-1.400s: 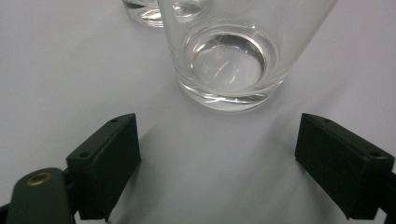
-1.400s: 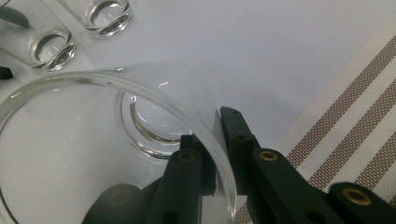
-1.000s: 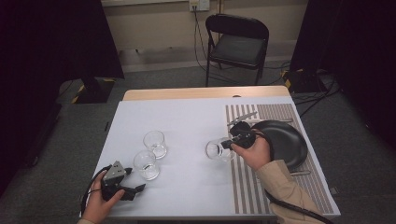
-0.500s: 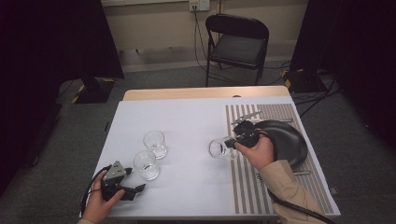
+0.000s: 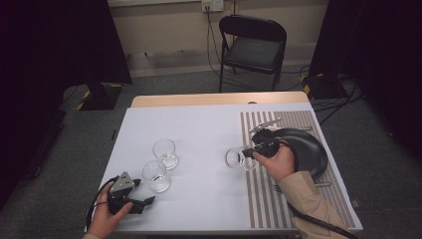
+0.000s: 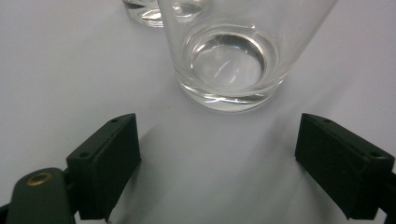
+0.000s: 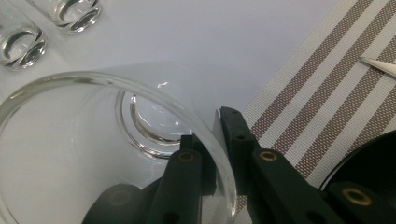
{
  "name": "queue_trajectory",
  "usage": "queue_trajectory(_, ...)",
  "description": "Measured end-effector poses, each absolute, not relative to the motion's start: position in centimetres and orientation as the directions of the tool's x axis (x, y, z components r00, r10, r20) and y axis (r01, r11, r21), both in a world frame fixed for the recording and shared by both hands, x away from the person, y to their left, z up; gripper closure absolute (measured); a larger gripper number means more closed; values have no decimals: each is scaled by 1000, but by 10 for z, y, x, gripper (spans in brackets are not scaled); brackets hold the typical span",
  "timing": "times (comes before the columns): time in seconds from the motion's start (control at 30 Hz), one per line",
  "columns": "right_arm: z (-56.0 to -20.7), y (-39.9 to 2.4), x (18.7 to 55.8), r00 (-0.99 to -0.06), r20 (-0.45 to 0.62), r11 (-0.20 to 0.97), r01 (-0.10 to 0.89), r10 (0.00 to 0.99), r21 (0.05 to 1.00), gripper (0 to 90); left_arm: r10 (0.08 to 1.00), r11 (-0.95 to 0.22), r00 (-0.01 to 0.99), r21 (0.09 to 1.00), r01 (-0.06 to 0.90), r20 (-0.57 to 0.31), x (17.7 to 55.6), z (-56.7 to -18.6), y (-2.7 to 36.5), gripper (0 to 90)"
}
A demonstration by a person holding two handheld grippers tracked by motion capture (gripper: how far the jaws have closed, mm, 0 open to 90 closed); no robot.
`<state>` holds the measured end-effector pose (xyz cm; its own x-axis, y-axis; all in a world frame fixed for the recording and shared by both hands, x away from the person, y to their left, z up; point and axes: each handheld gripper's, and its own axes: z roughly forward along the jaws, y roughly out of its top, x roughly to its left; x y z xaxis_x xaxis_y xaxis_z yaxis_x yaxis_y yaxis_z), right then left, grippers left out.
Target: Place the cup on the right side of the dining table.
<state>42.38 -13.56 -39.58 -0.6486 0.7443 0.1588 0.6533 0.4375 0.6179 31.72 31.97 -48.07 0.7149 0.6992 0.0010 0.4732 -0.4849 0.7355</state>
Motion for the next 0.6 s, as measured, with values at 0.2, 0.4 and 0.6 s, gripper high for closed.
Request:
queue_trajectory(0.2, -397, -139, 424, -647, 155, 432, 649, 747, 626, 853, 699, -485, 715, 735, 474, 1, 317, -481, 320, 131)
queue_trajectory(0.4, -396, -142, 424, -641, 156, 427, 653, 752, 626, 853, 699, -485, 715, 735, 473, 1, 317, -481, 320, 131)
queue_trajectory(0.6, -397, -145, 424, -637, 157, 424, 656, 755, 625, 853, 699, -485, 715, 735, 473, 1, 317, -481, 320, 131)
